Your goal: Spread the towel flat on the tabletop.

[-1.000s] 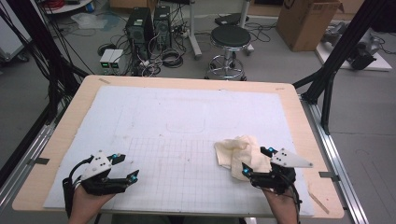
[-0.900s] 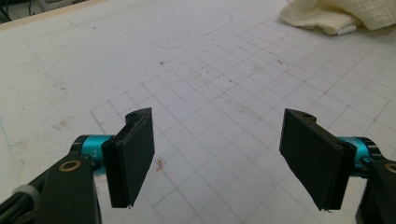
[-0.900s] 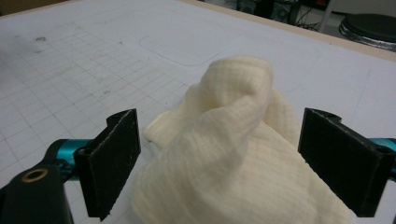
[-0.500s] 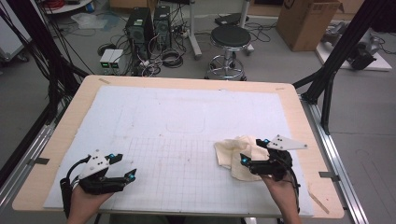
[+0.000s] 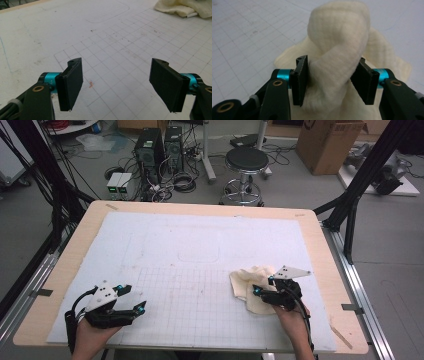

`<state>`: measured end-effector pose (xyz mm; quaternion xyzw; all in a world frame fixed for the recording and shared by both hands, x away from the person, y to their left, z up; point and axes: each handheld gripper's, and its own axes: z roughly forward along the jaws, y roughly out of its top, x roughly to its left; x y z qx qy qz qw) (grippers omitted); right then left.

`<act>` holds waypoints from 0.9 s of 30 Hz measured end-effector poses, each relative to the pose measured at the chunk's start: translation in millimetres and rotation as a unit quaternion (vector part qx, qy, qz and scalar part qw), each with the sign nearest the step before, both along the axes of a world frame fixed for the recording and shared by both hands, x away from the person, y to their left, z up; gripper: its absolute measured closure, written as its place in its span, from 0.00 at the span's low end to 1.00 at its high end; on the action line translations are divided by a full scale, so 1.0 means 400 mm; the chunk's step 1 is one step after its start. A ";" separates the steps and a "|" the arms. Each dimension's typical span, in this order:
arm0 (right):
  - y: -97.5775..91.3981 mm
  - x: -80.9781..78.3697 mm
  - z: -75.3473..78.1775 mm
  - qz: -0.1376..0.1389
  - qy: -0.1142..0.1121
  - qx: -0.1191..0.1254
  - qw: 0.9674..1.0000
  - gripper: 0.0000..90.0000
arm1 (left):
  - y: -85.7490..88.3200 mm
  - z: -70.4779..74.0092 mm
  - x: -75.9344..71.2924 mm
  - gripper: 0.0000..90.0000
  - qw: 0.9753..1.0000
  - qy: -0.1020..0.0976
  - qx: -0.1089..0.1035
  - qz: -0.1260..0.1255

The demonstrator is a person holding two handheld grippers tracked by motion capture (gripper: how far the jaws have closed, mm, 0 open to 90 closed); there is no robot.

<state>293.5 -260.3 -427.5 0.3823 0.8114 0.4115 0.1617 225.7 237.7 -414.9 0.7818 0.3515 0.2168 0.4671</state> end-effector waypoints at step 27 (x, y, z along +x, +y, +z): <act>0.048 0.001 0.090 0.009 0.002 0.018 1.000 0.89 | 0.004 -0.001 -0.003 0.31 1.000 -0.003 -0.004 0.005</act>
